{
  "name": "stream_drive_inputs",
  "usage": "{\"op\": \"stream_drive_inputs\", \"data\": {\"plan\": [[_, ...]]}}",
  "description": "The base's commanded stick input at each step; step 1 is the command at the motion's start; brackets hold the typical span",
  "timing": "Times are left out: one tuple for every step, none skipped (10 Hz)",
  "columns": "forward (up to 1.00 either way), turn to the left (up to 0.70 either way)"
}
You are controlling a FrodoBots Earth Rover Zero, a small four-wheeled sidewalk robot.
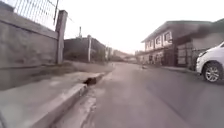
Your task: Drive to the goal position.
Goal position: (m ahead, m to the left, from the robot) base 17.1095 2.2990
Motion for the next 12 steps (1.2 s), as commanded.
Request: {"op": "stream_drive_inputs", "data": {"plan": [[1.00,-0.40],[1.00,-0.40],[1.00,-0.29],[1.00,-0.13],[1.00,0.00],[1.00,0.00],[1.00,0.00],[1.00,0.00],[1.00,0.00],[1.00,0.00],[1.00,0.00],[1.00,0.00]]}}
